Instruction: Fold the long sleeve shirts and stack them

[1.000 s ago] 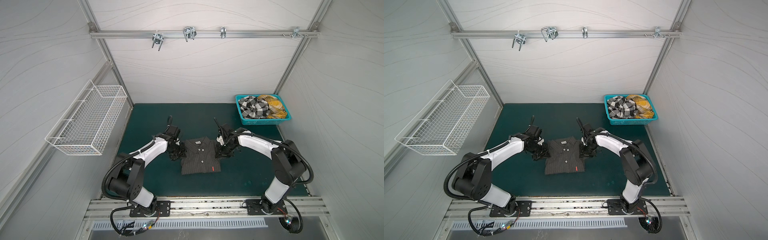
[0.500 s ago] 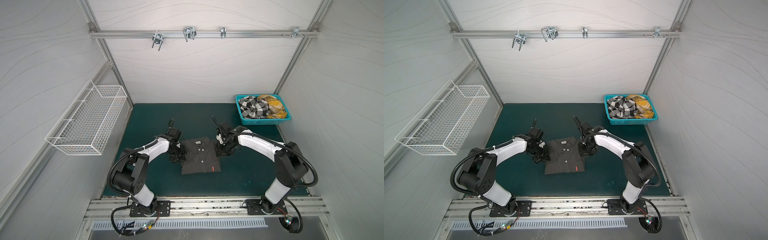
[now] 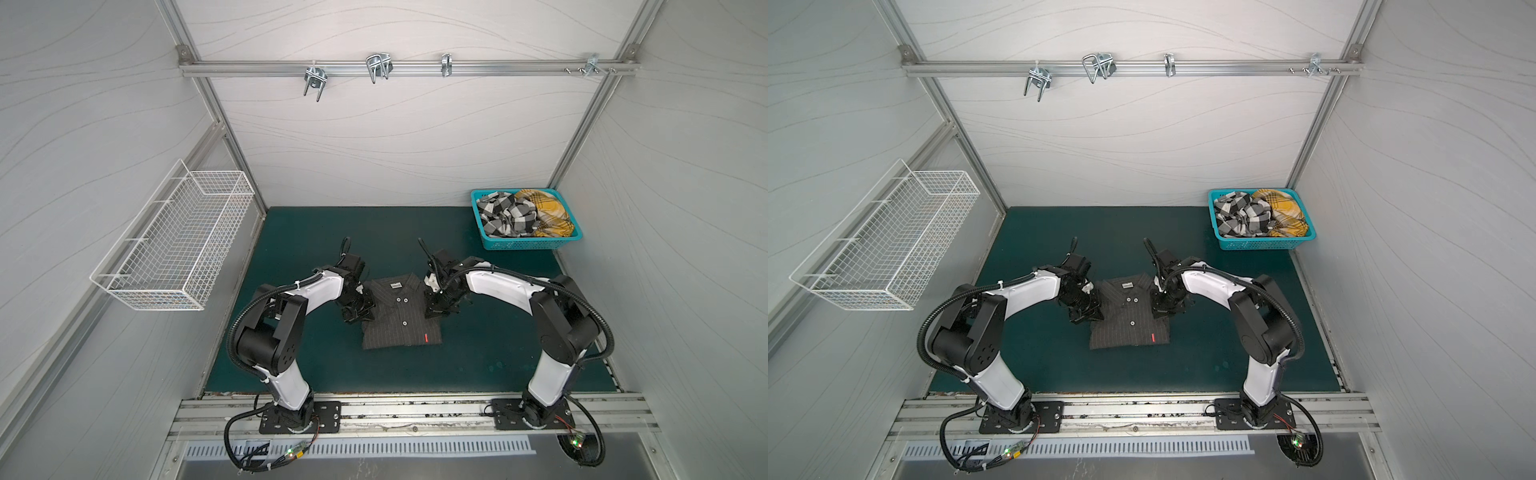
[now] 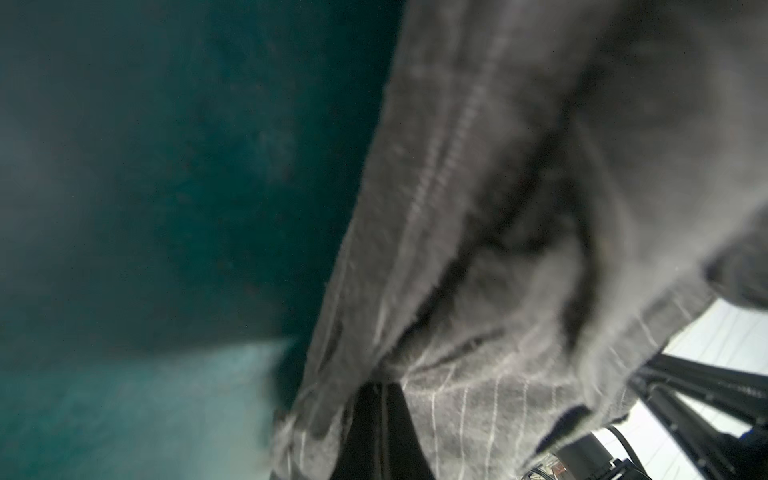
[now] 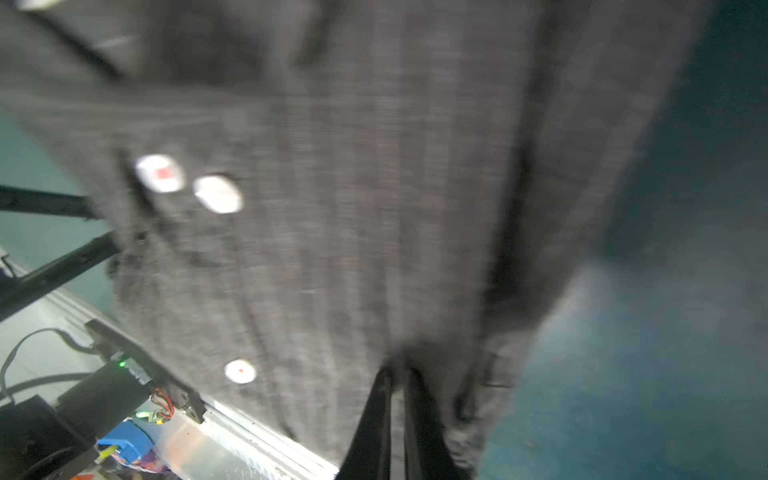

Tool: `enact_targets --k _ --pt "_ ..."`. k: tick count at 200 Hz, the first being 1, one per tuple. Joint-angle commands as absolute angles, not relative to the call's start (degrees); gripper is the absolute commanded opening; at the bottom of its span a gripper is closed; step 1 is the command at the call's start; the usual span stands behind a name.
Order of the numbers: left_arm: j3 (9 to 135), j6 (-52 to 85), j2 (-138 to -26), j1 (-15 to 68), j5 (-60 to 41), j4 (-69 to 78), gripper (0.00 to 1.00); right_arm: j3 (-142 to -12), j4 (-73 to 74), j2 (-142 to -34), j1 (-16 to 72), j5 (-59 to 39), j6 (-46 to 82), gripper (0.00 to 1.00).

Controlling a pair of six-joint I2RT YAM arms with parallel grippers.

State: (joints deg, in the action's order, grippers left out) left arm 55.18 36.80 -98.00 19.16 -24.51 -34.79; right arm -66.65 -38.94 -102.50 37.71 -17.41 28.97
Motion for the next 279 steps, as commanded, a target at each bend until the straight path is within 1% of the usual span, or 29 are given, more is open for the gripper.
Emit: enact_targets --k 1,40,61,68,77,85,102,117,148,175,204,229,260,279 --pt "55.05 35.51 -99.73 18.9 -23.91 -33.51 0.0 -64.57 -39.11 -101.63 36.87 -17.59 28.59 0.11" --pt "55.04 34.64 -100.37 18.9 -25.2 -32.91 0.0 -61.48 -38.44 -98.44 35.69 -18.46 29.35 0.1" --pt "57.22 34.72 -96.79 18.9 -27.11 -33.91 0.16 -64.14 -40.65 -94.74 35.68 -18.48 29.06 0.11" --pt "58.72 34.67 -95.58 18.9 -27.28 -34.82 0.19 -65.58 -41.51 -93.86 35.61 -17.69 29.01 0.11" --pt "61.18 34.25 -94.38 18.85 -26.31 -36.57 0.21 -67.98 -42.93 -93.4 35.52 -16.9 28.56 0.12" --pt "63.64 33.83 -93.81 18.68 -25.6 -38.33 0.2 -70.39 -44.17 -93.78 35.3 -16.7 28.08 0.12" --pt "68.0 33.51 -94.02 17.71 -25.22 -40.76 0.16 -74.84 -45.16 -95.97 35.15 -17.61 27.38 0.12" --pt "70.15 33.25 -94.97 16.55 -24.68 -41.31 0.16 -77.37 -44.27 -99.1 35.2 -19.63 27.42 0.12" --pt "71.67 32.89 -99.49 15.12 -24.6 -40.57 0.12 -77.83 -40.18 -104.85 35.29 -22.26 29.01 0.12" --pt "71.57 33.41 -104.43 15.12 -27.09 -38.15 0.09 -75.82 -37.45 -108.29 35.29 -23.27 30.05 0.1" --pt "70.92 34.34 -106.42 15.38 -28.42 -35.98 0.08 -71.87 -35.17 -108.03 35.32 -23.81 31.29 0.1" --pt "70.91 34.38 -107.72 15.86 -29.61 -35.01 0.08 -71.55 -37.07 -106.11 35.32 -23.21 31.06 0.1" --pt "71.95 34.54 -108.89 16.24 -31.05 -34.18 0.08 -76.76 -42.45 -103.64 35.2 -20.85 29.59 0.11" --pt "73.61 34.67 -109.02 16.57 -31.96 -34.34 0.08 -82.08 -45.05 -104.57 35.18 -19.85 29.2 0.13"
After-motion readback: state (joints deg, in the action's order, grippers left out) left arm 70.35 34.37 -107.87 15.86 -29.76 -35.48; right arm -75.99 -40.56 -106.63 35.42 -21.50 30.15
